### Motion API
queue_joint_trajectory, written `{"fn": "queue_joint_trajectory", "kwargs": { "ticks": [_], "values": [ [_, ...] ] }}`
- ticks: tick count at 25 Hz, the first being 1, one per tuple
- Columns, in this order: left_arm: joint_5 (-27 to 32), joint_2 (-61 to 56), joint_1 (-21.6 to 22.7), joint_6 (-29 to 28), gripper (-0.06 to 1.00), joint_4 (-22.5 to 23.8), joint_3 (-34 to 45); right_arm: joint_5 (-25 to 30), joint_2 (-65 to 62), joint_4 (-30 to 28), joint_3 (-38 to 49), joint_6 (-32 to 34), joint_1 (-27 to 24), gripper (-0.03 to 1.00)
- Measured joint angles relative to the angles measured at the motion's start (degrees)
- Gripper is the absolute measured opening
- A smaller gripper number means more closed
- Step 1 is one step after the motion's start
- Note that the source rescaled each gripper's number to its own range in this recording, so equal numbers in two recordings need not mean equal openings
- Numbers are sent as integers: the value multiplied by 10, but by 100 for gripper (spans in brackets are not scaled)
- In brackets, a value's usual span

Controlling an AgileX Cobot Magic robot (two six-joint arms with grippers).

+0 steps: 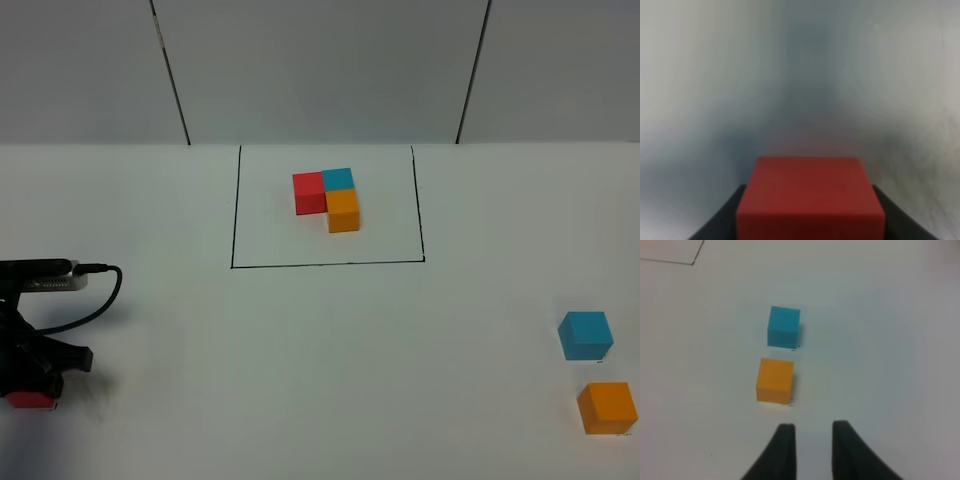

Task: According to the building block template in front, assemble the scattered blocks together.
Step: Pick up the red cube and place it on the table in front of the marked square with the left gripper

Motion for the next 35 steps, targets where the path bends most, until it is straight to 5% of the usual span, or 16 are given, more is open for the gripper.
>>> {"fn": "queue_joint_trajectory", "kwargs": {
  "ticks": [8,14,17,23,30,35],
  "values": [
    [-35,0,0,0,0,0,-1,0,0,0,0,0,0,0],
    [95,-18,0,10,0,-2,-77,0,0,0,0,0,0,0],
    [214,-31,0,68,0,-11,-156,0,0,0,0,0,0,0],
    [437,-33,-3,297,0,-56,-315,0,0,0,0,0,0,0],
    [454,-39,-71,455,0,-56,-399,0,0,0,0,0,0,0],
    [454,-40,-159,505,0,-56,-404,0,0,0,0,0,0,0]
  ]
}}
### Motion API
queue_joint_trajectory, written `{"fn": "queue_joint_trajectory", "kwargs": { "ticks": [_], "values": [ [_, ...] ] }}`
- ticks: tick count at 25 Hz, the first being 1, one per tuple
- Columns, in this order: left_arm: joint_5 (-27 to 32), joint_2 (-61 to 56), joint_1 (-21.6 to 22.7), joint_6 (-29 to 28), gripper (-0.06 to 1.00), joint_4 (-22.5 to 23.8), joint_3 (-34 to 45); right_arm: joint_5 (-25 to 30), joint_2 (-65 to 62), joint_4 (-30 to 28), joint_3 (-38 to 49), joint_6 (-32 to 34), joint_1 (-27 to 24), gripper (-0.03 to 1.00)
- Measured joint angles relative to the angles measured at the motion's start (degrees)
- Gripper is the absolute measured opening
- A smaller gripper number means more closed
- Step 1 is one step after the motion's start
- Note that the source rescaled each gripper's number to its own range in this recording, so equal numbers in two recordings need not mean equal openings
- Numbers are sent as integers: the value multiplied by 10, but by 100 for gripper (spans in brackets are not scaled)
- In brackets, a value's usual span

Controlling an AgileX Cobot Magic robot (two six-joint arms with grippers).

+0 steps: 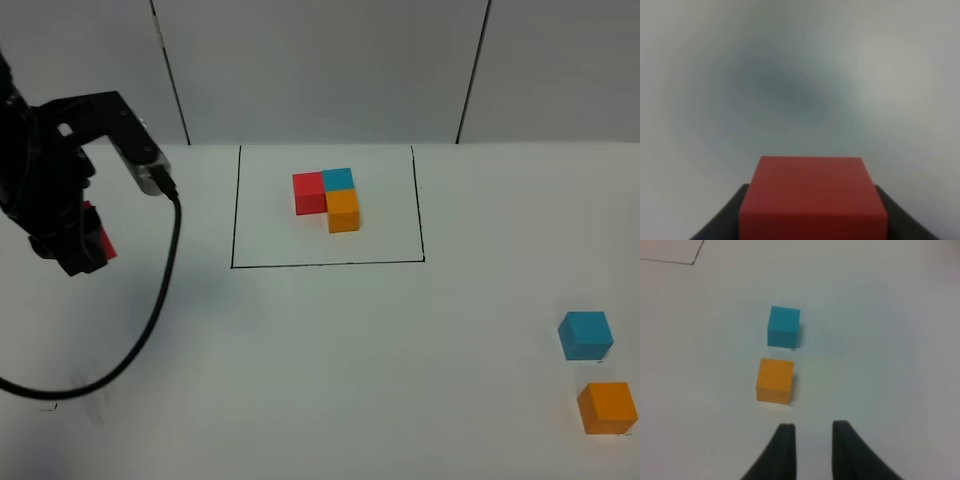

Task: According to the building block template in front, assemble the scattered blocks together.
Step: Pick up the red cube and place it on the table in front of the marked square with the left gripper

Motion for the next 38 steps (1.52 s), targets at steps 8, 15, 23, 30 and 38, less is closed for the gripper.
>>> {"fn": "queue_joint_trajectory", "kwargs": {
  "ticks": [8,15,23,30,38],
  "values": [
    [-9,7,-126,30,0,10,-1,0,0,0,0,0,0,0],
    [-74,83,-160,12,0,19,-1,0,0,0,0,0,0,0],
    [-113,146,-162,51,0,-26,-1,0,0,0,0,0,0,0],
    [-145,170,-196,92,0,-10,-7,0,0,0,0,0,0,0],
    [-162,227,-217,86,0,-13,-54,0,0,0,0,0,0,0]
  ]
}}
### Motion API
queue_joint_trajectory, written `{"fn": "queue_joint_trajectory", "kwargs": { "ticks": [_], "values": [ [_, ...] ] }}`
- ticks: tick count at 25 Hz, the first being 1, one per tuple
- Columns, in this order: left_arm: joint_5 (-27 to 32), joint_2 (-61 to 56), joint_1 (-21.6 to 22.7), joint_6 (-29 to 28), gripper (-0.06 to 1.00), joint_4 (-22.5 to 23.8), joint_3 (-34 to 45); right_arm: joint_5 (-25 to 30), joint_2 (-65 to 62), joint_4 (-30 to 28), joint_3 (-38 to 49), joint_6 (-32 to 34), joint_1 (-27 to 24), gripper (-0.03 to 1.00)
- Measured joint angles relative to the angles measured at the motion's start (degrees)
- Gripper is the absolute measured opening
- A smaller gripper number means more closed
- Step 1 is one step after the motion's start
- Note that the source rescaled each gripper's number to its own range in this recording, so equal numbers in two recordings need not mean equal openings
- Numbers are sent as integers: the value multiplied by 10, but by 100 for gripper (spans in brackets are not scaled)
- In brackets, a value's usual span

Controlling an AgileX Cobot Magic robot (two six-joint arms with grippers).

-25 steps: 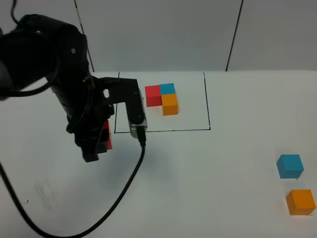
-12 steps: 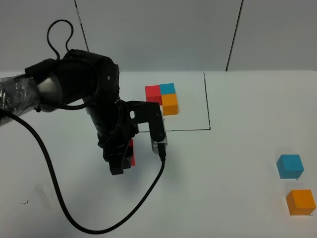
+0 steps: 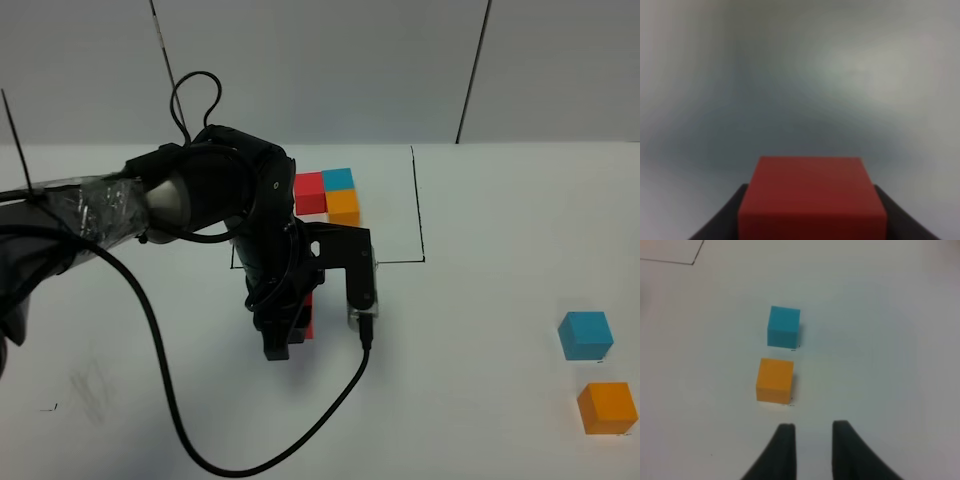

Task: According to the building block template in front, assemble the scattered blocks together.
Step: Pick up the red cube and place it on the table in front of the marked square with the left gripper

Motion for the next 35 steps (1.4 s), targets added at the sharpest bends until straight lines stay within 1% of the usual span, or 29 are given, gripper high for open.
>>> {"fn": "queue_joint_trajectory", "kwargs": {
  "ticks": [4,9,14,16,18,20,23,26,31,35],
  "values": [
    [18,34,0,-3,0,-16,-63,0,0,0,0,0,0,0],
    [60,65,-1,-21,0,-15,-120,0,0,0,0,0,0,0],
    [66,79,0,-39,0,2,-130,0,0,0,0,0,0,0],
    [69,80,4,-56,0,17,-130,0,0,0,0,0,0,0],
    [72,82,11,-78,0,32,-133,0,0,0,0,0,0,0],
    [77,84,24,-85,0,36,-133,0,0,0,0,0,0,0],
    [87,87,42,-87,0,32,-133,0,0,0,0,0,0,0],
    [84,90,50,-79,0,8,-133,0,0,0,0,0,0,0],
    [54,91,50,-49,0,-34,-133,0,0,0,0,0,0,0],
    [58,106,50,-41,0,-36,-134,0,0,0,0,0,0,0]
  ]
}}
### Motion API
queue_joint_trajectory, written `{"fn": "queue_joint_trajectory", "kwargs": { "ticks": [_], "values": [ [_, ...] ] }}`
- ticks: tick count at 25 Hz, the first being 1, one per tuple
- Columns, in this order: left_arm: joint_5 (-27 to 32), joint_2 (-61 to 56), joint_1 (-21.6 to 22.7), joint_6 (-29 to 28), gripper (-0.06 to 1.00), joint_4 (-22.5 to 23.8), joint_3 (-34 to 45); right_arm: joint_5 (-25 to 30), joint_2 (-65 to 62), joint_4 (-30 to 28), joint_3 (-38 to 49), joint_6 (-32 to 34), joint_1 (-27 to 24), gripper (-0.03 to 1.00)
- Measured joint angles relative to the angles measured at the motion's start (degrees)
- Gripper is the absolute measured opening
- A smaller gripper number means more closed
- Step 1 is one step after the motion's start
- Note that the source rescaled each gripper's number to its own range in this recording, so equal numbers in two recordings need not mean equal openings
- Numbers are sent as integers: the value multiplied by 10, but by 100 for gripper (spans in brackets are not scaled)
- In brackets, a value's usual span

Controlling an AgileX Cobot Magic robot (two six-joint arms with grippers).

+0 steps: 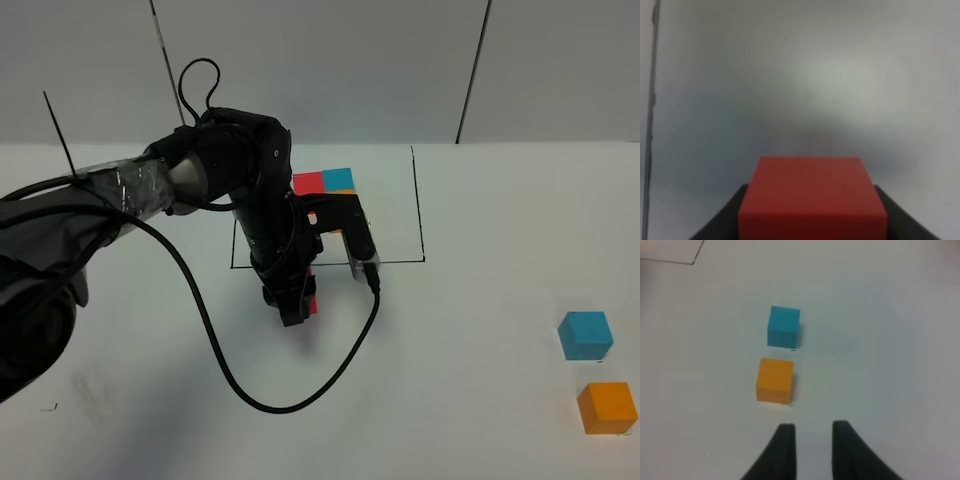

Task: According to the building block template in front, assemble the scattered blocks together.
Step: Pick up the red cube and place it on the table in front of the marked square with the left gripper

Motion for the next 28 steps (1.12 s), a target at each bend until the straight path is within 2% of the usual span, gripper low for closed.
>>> {"fn": "queue_joint_trajectory", "kwargs": {
  "ticks": [7,18,28],
  "values": [
    [-8,25,0,1,0,4,0,0,0,0,0,0,0,0],
    [-20,33,0,2,0,40,-1,0,0,0,0,0,0,0],
    [-20,35,0,14,0,41,-2,0,0,0,0,0,0,0]
  ]
}}
